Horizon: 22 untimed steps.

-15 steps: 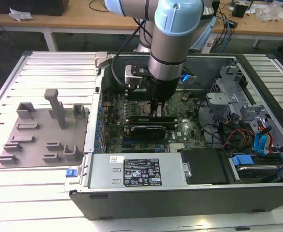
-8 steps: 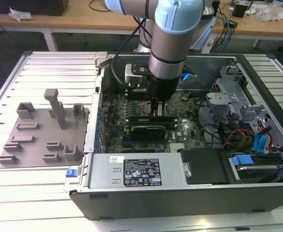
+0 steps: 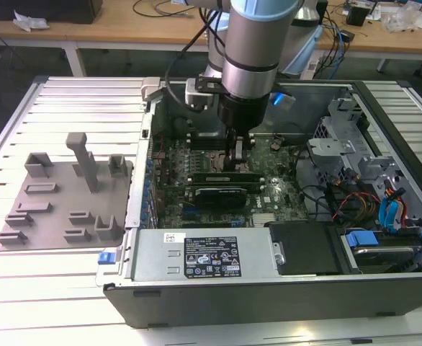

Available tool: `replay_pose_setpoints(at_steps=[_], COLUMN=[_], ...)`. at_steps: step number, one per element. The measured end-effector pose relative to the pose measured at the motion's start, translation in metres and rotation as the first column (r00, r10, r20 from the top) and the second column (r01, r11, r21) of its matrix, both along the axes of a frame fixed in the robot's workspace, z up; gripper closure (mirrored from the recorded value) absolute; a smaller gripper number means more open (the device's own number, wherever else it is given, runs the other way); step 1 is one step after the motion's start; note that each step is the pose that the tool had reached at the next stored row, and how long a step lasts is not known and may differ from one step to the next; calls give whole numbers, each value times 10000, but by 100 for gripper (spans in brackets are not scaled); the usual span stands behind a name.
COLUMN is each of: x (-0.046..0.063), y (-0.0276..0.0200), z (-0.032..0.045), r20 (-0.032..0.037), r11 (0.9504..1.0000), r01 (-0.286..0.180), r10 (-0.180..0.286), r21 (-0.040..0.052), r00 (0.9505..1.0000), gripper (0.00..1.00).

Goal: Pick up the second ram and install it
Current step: 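Insert the second ram into the second slot, then press down the second ram until it locks into place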

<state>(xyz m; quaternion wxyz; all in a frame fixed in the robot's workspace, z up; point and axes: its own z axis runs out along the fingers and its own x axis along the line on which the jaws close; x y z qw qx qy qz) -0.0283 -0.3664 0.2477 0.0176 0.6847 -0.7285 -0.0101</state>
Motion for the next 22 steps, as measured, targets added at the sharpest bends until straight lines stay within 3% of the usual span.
replay_pose_setpoints(at_steps=[2,4,7,8,9,10,22], x=[0,0,0,-1,0,0,0], y=[3,2,3,1,-5,-4,-5], z=[136,218,245,248,246,246,246], r20=[2,1,3,0,1,2,1], r11=[10000,10000,10000,9999,9981,9977,9977], r01=[-2,-1,-1,-2,-3,-2,-2], r10=[2,1,1,2,3,2,1], r21=[1,-2,4,129,622,675,681], r00=[10000,10000,10000,10000,10000,10000,10000], gripper=[92,92,92,92,92,92,92])
